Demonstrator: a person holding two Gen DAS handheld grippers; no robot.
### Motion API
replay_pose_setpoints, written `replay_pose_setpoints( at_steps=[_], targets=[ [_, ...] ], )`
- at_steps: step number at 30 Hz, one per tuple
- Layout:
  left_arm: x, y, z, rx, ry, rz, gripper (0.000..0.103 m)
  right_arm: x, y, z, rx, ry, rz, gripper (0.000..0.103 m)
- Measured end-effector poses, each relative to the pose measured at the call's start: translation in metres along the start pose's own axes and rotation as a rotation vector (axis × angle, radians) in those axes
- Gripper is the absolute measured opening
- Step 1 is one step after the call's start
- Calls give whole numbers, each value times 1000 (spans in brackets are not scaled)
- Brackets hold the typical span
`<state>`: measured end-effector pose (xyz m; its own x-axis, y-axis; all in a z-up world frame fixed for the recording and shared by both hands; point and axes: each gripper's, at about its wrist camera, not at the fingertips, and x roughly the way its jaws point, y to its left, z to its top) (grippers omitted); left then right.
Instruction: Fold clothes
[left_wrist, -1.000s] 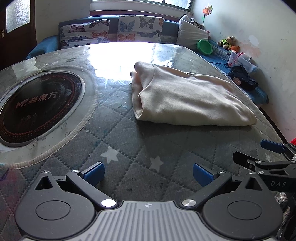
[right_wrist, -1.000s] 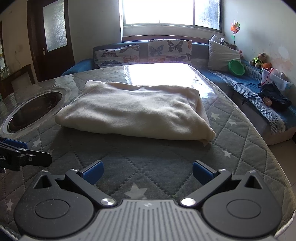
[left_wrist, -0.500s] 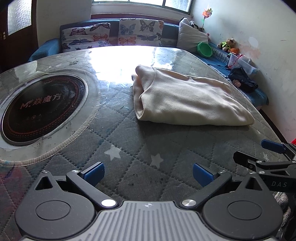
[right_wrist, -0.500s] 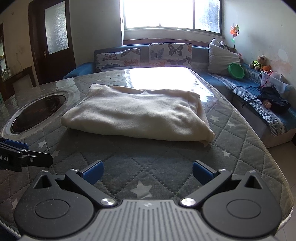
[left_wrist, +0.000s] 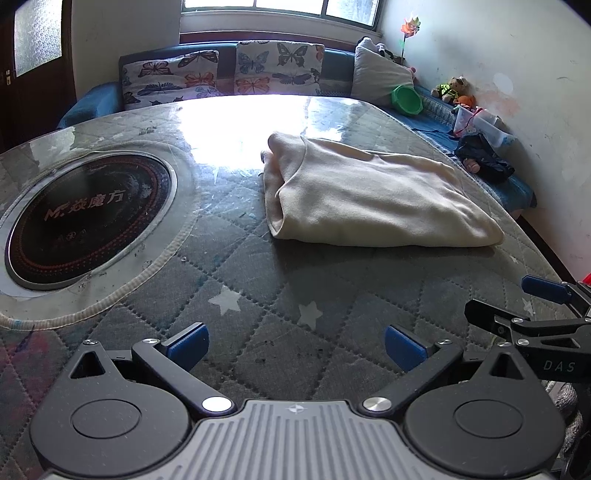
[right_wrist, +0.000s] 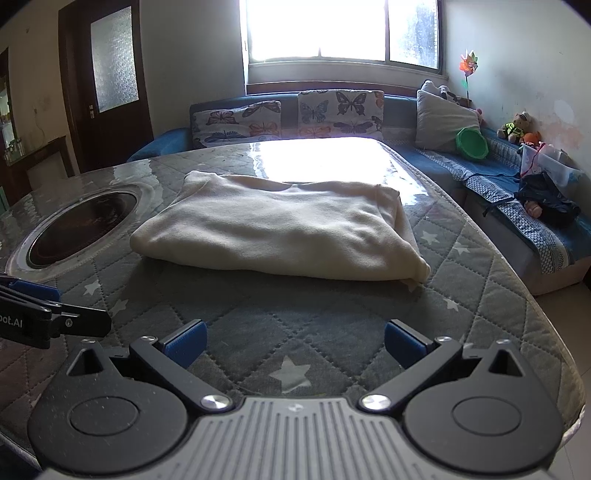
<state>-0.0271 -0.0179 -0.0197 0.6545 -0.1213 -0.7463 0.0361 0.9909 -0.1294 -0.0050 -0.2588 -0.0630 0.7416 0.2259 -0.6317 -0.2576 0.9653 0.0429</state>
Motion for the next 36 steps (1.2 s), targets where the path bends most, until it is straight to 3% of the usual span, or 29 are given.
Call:
replay_pose_setpoints(
  at_steps=[36],
  targets=[
    [3,-7,5,28,-32,-4,103,7,5,2,7,5,13,103]
  ],
)
